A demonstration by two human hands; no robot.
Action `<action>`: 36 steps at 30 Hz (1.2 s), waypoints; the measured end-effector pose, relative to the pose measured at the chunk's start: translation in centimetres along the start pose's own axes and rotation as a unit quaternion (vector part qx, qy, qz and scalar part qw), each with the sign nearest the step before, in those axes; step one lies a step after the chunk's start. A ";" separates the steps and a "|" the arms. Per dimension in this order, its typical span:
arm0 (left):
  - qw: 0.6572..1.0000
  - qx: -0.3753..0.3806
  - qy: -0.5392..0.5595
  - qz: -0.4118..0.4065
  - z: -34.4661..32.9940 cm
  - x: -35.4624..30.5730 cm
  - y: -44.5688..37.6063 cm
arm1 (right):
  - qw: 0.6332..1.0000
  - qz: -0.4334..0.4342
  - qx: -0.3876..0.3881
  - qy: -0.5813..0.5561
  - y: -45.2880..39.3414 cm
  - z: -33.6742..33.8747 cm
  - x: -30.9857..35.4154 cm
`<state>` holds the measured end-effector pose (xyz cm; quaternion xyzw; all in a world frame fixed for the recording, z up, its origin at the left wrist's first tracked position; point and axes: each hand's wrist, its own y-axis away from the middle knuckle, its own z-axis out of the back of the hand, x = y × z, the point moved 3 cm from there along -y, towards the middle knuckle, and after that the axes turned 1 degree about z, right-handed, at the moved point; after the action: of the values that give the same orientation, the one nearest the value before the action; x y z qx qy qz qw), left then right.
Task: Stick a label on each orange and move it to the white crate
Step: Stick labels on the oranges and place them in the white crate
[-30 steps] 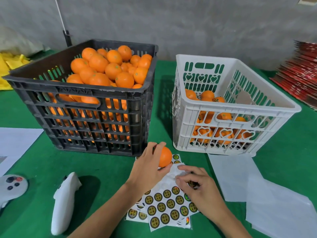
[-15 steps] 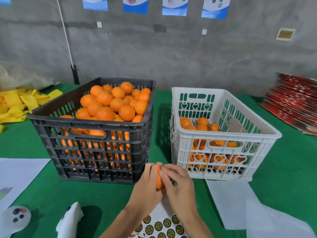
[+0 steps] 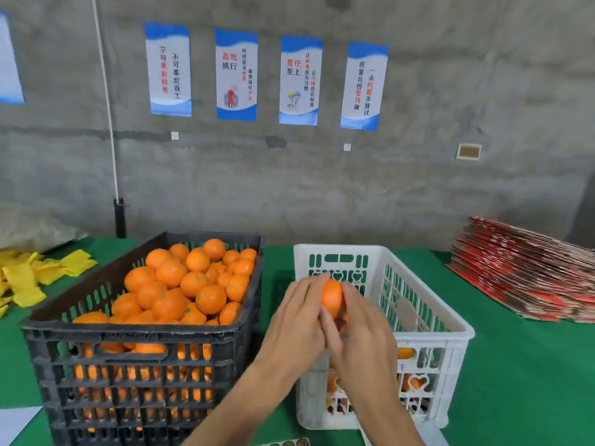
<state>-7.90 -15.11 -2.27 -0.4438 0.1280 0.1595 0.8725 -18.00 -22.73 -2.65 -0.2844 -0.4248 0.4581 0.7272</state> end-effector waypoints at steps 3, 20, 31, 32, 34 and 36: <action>0.993 0.104 -0.046 0.042 -2.3 -0.2 -2.9 | 0.996 -0.050 0.069 0.025 -1.7 -0.3 -2.1; 0.900 0.184 -0.213 0.332 11.3 15.6 -0.8 | 0.945 0.085 0.238 -0.207 -1.5 -9.3 9.1; 0.797 0.374 -0.295 0.370 12.5 22.9 -3.1 | 0.940 0.069 0.254 -0.216 -1.9 -12.6 11.7; 0.814 0.355 -0.280 0.366 12.7 22.7 -3.1 | 0.938 0.065 0.257 -0.223 -2.0 -12.7 11.5; 0.866 0.278 -0.260 0.323 13.5 21.7 -3.2 | 0.933 0.050 0.256 -0.248 -2.2 -12.6 11.3; 0.933 0.166 -0.205 0.247 14.2 19.8 -3.3 | 0.929 0.027 0.242 -0.280 -2.7 -12.1 11.0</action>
<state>12.72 -2.09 1.13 -0.2049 0.0766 0.4336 0.8742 -3.79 -14.14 -2.33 0.0288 -0.4790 0.6277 0.6130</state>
